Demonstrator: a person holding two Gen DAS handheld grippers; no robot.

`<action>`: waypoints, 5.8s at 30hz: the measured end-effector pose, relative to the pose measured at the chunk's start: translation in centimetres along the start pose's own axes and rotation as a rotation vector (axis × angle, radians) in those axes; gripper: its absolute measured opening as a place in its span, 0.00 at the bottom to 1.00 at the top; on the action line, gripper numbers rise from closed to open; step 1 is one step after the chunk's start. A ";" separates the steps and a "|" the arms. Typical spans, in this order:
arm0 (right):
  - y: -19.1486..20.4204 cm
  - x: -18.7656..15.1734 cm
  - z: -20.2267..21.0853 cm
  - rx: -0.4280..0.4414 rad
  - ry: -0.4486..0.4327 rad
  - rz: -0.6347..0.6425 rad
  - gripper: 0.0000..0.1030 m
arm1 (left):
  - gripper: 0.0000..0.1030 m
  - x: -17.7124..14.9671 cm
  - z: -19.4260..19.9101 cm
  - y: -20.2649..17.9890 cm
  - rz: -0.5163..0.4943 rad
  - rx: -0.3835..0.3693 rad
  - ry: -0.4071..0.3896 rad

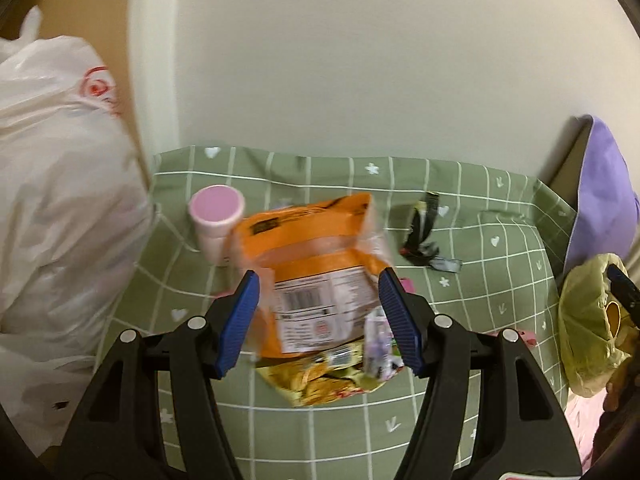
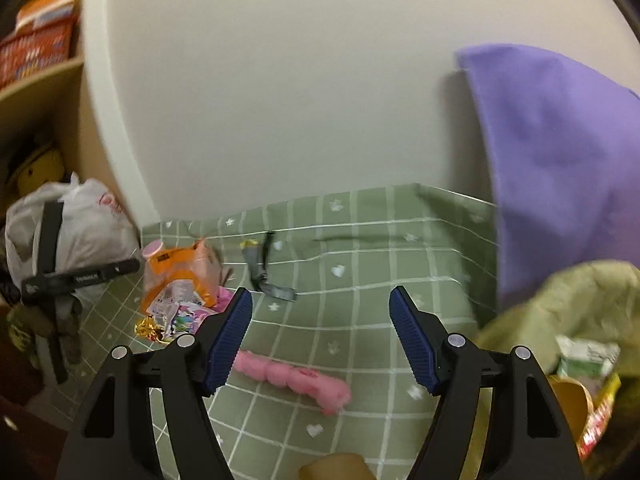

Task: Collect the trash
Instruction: 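Move the right tool to the mat and grasp the grey-gold wrapper, then grasp the yellow-red snack bag with the left tool, then lift the snack bag and grey-gold wrapper and carry both over the yellow-green bag, then open the left tool over the bag while the right tool drops its wrapper in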

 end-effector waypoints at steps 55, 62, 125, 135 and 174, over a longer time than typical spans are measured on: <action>0.9 -3.3 -5.1 -0.051 0.172 -0.085 0.16 | 0.57 -2.2 -1.7 -4.4 -0.125 -0.313 0.070; 1.9 -4.9 -3.0 -0.046 0.202 -0.024 0.16 | 0.57 -1.4 -5.5 -6.3 -0.240 -0.247 0.113; -0.2 1.8 11.7 -0.125 -0.155 -0.005 0.16 | 0.31 10.1 7.0 -20.2 -0.433 -0.447 -0.232; -6.6 3.6 21.5 -0.362 -0.314 -0.086 0.16 | 0.31 13.0 8.8 -32.2 -0.583 -0.709 -0.303; -18.7 -0.5 15.8 -0.398 -0.079 -0.360 0.23 | 0.61 10.2 0.9 -42.6 -0.631 -0.813 -0.077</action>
Point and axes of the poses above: each gripper's, at about its wrist camera, not at the fingertips, and z roughly against the way its jaws point, y to its left, x to its top, the point moved 3 cm from there along -z, roughly the way its jaws point, and after that the axes turned 15 degrees about -z, right-handed, at the moved point
